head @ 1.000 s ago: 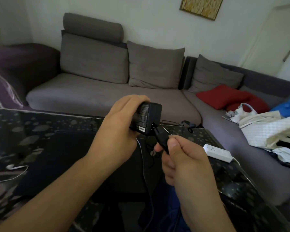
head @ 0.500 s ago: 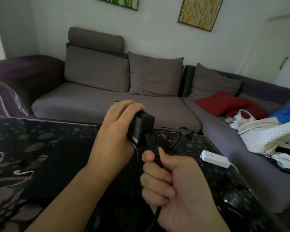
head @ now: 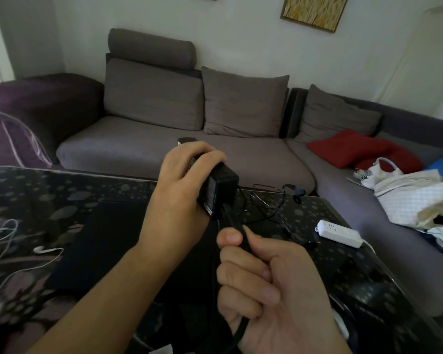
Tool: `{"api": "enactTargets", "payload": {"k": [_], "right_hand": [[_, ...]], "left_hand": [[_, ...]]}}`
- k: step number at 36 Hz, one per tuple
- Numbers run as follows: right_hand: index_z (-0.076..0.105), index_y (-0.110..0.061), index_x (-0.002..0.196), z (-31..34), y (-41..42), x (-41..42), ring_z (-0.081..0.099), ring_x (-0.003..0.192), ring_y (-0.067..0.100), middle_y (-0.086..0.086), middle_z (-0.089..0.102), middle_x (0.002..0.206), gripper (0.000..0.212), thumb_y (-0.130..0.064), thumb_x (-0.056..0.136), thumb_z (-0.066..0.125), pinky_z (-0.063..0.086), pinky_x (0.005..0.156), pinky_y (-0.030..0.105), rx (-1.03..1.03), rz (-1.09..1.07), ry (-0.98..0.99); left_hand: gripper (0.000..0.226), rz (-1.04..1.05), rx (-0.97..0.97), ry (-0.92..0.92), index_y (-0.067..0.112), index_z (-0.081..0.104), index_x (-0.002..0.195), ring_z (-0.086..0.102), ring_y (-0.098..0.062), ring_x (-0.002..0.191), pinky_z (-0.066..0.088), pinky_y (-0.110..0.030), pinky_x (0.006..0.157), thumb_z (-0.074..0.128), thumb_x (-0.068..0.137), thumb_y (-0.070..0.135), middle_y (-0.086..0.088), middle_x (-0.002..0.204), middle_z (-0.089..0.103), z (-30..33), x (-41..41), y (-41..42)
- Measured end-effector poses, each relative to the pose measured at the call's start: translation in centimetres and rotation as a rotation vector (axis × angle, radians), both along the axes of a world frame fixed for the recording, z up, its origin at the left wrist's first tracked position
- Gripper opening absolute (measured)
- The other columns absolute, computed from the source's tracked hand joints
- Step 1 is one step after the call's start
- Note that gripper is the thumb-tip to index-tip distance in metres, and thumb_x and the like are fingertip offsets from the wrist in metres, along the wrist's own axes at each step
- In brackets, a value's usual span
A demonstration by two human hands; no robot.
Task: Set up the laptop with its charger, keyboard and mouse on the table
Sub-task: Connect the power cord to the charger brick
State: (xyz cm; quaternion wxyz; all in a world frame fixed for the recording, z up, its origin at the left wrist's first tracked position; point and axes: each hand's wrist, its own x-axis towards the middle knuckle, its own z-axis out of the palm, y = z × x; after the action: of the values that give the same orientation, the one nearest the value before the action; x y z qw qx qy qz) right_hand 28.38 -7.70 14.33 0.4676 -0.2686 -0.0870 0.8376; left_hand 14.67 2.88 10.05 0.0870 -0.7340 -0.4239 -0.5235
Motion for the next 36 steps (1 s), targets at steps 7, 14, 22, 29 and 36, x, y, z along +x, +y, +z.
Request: {"api": "enactTargets", "payload": {"k": [7,14,22,29,36], "right_hand": [[0.061,-0.002,0.068,-0.6,-0.1,-0.3,0.027,0.022,0.006,-0.006,0.022,0.046,0.048,-0.024,0.106,0.041,0.009,0.031,0.017,-0.017,-0.076,0.043],[0.060,-0.001,0.072,-0.7,-0.2,-0.5,0.028,0.022,0.007,-0.006,0.024,0.045,0.040,-0.021,0.102,0.043,0.009,0.032,0.016,-0.018,-0.051,0.097],[0.060,0.000,0.075,-1.4,0.2,0.1,0.030,0.024,0.007,-0.006,0.025,0.046,0.043,-0.023,0.105,0.040,0.008,0.035,0.016,-0.056,-0.069,0.169],[0.060,0.000,0.071,-0.7,0.0,0.8,0.026,0.023,0.006,-0.007,0.024,0.048,0.045,-0.022,0.105,0.041,0.008,0.032,0.016,-0.080,-0.071,0.078],[0.063,-0.001,0.070,-1.6,0.3,0.9,0.024,0.027,0.005,-0.008,0.025,0.051,0.046,-0.025,0.105,0.046,0.010,0.030,0.017,-0.095,-0.067,0.001]], "left_hand": [[0.055,0.036,-0.027,0.011,0.013,0.062,0.136,0.040,-0.018,0.139,0.026,-0.007,0.113,0.076,0.083,0.012,-0.005,0.143,0.052,-0.5,-0.1,-0.1],[0.058,-0.001,0.006,0.030,0.011,0.064,0.136,0.030,-0.006,0.142,0.026,-0.008,0.116,0.084,0.083,0.012,-0.007,0.147,0.051,-0.4,0.3,-0.6],[0.054,0.006,-0.008,0.038,0.012,0.066,0.133,0.039,-0.012,0.138,0.029,-0.007,0.112,0.085,0.083,0.010,-0.006,0.142,0.055,-1.0,0.9,-0.4],[0.047,-0.027,-0.007,0.044,0.010,0.067,0.132,0.047,-0.019,0.137,0.031,-0.006,0.110,0.075,0.086,0.013,-0.005,0.141,0.057,-0.4,1.7,-1.4],[0.057,-0.021,-0.068,0.019,0.012,0.065,0.136,0.043,-0.019,0.143,0.039,-0.020,0.113,0.083,0.082,0.009,-0.006,0.148,0.051,-1.7,2.1,-1.6]]}}
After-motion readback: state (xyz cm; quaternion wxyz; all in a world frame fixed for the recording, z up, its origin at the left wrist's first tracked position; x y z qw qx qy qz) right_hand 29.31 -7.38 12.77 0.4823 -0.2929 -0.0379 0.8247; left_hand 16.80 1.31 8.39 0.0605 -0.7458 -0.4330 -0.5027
